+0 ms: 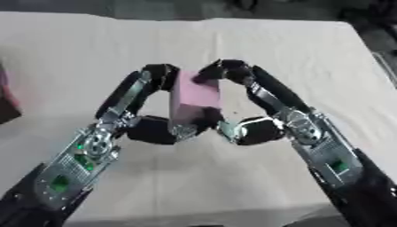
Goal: Pick up the objects with one hand, pass them to the other hand, and then place them into the box on the other side of the table.
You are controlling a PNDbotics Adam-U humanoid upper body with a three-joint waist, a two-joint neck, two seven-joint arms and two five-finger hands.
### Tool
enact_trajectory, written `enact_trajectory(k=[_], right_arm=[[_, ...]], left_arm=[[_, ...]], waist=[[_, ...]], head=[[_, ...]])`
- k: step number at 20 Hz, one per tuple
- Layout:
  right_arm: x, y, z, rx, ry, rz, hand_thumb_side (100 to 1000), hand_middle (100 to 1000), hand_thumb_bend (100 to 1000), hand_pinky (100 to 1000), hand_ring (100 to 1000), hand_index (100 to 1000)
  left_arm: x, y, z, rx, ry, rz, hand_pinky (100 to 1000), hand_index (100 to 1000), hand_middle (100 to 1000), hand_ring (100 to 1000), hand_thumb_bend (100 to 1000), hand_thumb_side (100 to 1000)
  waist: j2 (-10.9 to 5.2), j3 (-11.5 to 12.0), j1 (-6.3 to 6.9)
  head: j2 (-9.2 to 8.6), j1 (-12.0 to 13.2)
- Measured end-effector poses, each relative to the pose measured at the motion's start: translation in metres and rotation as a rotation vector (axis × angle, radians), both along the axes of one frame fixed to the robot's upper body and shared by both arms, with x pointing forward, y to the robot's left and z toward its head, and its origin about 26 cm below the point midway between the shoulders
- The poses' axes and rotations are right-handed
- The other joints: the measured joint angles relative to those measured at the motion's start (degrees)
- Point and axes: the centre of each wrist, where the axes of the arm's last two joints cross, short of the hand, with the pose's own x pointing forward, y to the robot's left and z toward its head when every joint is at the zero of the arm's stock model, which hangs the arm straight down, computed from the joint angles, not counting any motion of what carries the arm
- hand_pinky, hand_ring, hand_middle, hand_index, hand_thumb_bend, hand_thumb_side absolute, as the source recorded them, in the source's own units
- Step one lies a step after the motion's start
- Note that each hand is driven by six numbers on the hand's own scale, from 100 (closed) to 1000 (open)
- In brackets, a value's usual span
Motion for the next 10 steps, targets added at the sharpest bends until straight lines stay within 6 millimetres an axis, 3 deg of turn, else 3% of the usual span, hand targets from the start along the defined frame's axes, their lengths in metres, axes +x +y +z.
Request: enact_trajectory(k=[1, 2, 7, 8, 9, 10], right_arm=[[0.0, 0.0, 0.0, 0.009, -0.004, 0.006, 847, 924, 100, 910, 943, 927], [0.0, -0.001, 0.001, 0.023, -0.01, 0.006, 773, 923, 100, 912, 945, 929], [0.002, -0.014, 0.009, 0.164, -0.072, -0.092, 599, 906, 100, 887, 920, 913], [0.003, -0.017, 0.011, 0.211, -0.088, -0.13, 600, 895, 100, 873, 907, 904], [0.003, -0.02, 0.013, 0.263, -0.103, -0.171, 681, 885, 100, 861, 892, 897], [0.003, -0.023, 0.014, 0.314, -0.119, -0.212, 579, 880, 100, 855, 884, 894]], left_arm=[[0.0, 0.001, 0.002, -0.007, -0.004, 0.001, 742, 537, 423, 574, 294, 100], [0.0, 0.001, 0.002, -0.012, -0.006, 0.003, 742, 537, 423, 574, 286, 100], [0.0, 0.006, -0.002, -0.012, -0.003, 0.025, 741, 538, 425, 576, 288, 100], [0.001, 0.008, -0.003, -0.009, -0.004, 0.03, 740, 540, 427, 577, 287, 100], [0.001, 0.01, -0.005, -0.005, -0.007, 0.034, 739, 541, 430, 578, 142, 100], [0.001, 0.014, -0.006, 0.0, -0.012, 0.041, 737, 544, 431, 580, 289, 100]], waist=[[0.0, 0.0, 0.02], [0.0, 0.0, 0.03], [-0.09, -0.1, 0.21], [-0.18, -0.1, 0.33], [-0.26, 0.0, 0.43], [-0.32, 0.0, 0.56]], head=[[0.0, -0.4], [0.0, -0.9], [0.0, -2.3], [0.0, -2.4], [0.0, -2.4], [-0.01, -2.3]])
